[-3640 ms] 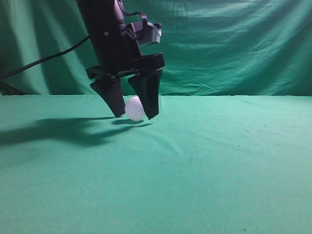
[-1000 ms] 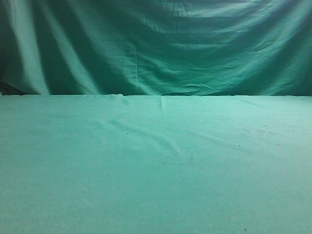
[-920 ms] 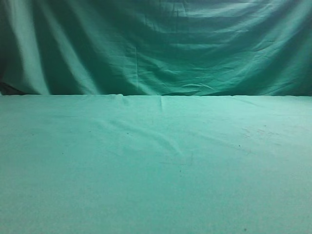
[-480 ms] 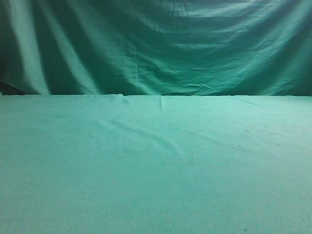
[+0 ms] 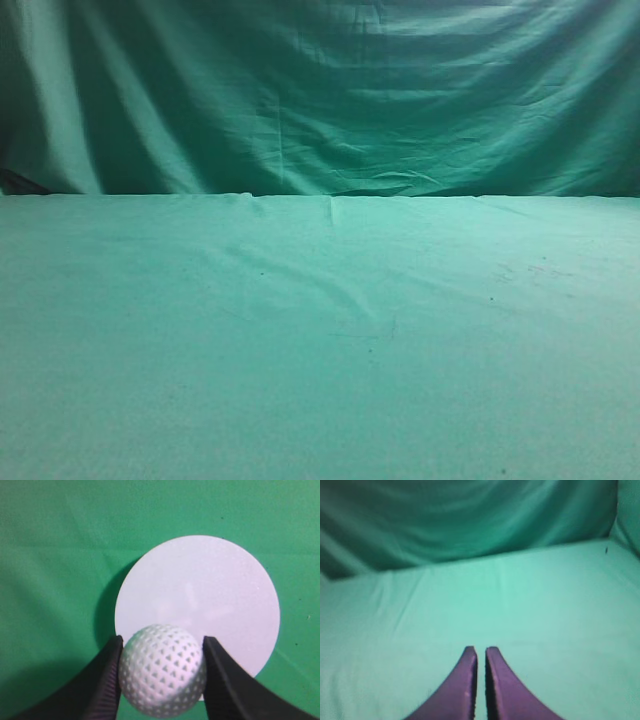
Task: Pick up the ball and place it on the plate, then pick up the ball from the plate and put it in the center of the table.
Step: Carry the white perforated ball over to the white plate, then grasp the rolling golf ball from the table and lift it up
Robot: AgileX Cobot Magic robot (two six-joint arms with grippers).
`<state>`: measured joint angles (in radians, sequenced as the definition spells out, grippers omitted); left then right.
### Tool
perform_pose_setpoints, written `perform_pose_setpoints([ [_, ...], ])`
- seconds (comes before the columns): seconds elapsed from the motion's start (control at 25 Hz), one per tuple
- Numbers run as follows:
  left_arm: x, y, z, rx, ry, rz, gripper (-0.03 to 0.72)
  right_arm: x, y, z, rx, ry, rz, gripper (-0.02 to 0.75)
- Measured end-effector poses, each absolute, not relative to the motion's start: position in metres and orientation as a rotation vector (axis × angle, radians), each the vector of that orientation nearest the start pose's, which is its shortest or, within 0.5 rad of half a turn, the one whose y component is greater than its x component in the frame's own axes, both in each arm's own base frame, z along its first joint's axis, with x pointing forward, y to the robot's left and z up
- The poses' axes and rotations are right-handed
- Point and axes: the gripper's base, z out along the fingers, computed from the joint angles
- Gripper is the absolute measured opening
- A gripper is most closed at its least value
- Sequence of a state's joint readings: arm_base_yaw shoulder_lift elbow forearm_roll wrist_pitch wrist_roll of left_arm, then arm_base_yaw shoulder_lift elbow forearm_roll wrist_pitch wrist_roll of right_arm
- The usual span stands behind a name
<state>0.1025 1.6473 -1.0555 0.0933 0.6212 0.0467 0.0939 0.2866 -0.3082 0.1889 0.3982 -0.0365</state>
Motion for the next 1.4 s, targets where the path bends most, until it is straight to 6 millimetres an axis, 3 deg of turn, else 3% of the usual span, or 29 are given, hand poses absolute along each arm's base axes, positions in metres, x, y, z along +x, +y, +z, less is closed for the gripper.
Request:
perform_pose_setpoints([
  [0.2,0.329,0.039,0.218,0.018,2.683,0.149,0.323,0.091,0.018,0.266,-0.042,2.093,0.234,0.049],
  [0.44,0.330,0.040,0.216,0.037,2.679,0.168,0.323,0.108,0.022,0.258,-0.318,2.360,0.147,0.049],
  [0.68,0.335,0.039,0.199,0.012,2.724,0.130,0.323,0.121,0.024,0.264,-0.378,2.413,0.132,0.049],
  [0.84,0.342,0.034,0.205,0.004,2.704,0.071,0.581,0.122,0.024,0.265,-0.380,2.407,0.129,0.049],
  [0.92,0.348,0.027,0.216,0.052,2.698,0.062,0.655,0.122,0.024,0.265,-0.381,2.407,0.129,0.049],
  [1.08,0.362,-0.005,0.249,0.150,2.664,0.008,0.643,0.122,0.024,0.265,-0.383,2.407,0.128,0.049],
  [1.28,0.368,-0.051,0.287,0.313,2.602,-0.056,0.447,0.120,0.028,0.271,-0.446,2.422,0.141,0.049],
  [1.4,0.360,-0.073,0.313,0.407,2.530,-0.095,0.274,0.116,0.031,0.282,-0.512,2.447,0.149,0.049],
])
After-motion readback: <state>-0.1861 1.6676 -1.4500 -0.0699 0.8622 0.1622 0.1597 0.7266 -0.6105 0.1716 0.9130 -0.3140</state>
